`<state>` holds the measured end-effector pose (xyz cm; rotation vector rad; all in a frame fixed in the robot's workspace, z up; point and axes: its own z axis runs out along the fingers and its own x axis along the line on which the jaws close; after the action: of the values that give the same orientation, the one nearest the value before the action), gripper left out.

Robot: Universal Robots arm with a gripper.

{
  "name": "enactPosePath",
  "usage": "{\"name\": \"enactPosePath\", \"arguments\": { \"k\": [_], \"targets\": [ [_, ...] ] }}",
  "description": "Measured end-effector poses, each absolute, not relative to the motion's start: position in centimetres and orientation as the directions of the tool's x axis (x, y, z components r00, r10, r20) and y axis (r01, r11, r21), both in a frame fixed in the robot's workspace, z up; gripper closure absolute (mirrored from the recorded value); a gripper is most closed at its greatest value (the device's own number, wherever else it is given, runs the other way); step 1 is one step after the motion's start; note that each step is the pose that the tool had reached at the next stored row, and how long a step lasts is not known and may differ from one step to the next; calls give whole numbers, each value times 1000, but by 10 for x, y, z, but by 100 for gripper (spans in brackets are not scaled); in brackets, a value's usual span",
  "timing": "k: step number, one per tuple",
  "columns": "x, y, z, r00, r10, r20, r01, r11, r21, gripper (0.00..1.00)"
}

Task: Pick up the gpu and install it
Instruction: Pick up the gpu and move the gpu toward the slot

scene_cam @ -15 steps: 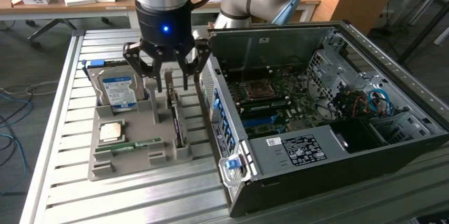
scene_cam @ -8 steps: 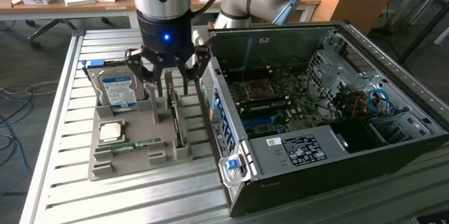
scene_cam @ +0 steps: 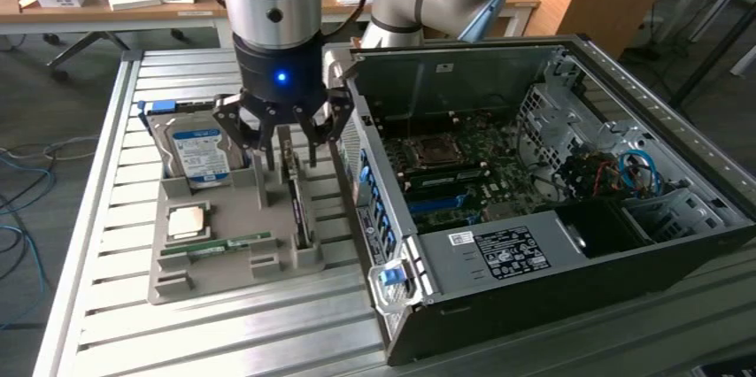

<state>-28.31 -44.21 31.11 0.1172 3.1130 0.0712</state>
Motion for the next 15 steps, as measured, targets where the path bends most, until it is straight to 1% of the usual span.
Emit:
{"name": "enactPosePath", "arguments": {
  "k": [15],
  "targets": [
    [-283,-442,286,-997,76,-24,75,996,47,47]
  ]
}}
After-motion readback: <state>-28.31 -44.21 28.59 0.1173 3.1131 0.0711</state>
